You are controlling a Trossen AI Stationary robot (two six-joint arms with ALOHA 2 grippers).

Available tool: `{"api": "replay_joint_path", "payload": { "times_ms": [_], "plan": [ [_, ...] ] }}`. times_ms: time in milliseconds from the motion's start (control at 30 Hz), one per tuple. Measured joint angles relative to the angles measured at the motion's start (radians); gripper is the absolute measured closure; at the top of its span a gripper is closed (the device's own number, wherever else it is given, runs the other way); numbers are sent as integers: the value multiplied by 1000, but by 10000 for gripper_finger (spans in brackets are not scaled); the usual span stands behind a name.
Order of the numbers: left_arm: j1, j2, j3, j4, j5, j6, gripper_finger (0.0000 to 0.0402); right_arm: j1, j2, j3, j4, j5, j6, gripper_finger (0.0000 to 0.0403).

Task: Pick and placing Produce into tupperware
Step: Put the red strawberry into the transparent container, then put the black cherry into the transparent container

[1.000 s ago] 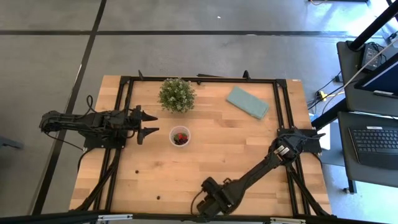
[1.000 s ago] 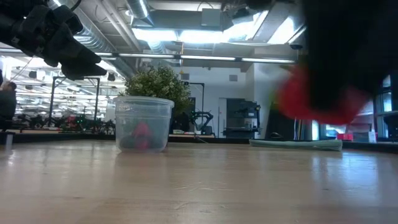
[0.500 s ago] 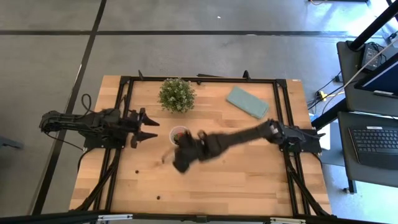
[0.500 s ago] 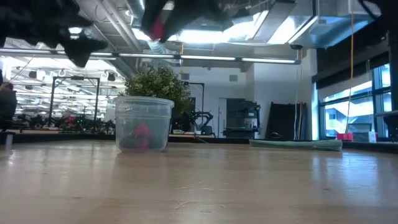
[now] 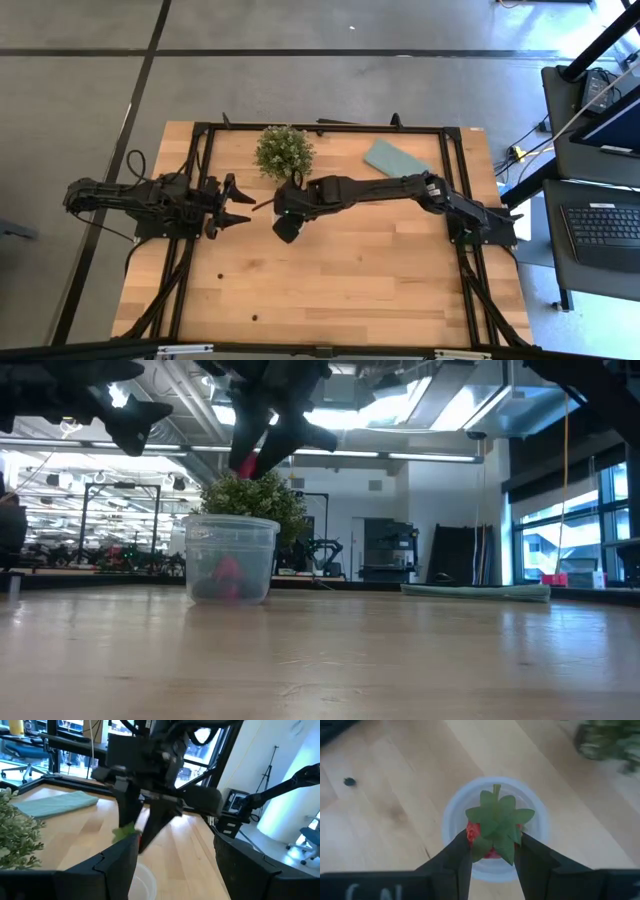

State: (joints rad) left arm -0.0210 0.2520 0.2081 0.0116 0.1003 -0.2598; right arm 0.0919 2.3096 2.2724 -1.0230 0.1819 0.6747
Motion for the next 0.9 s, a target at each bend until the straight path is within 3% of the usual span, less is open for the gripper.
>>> {"api": "replay_joint_path", "payload": {
  "times_ms": [433,900],
  "plan": [
    [0,0,0,-1,-1,0,151,-7,2,-232,206,-19,3,275],
    [0,0,0,-3,-6,8,151,-10,2,-226,207,-36,-27,217]
  ]
}}
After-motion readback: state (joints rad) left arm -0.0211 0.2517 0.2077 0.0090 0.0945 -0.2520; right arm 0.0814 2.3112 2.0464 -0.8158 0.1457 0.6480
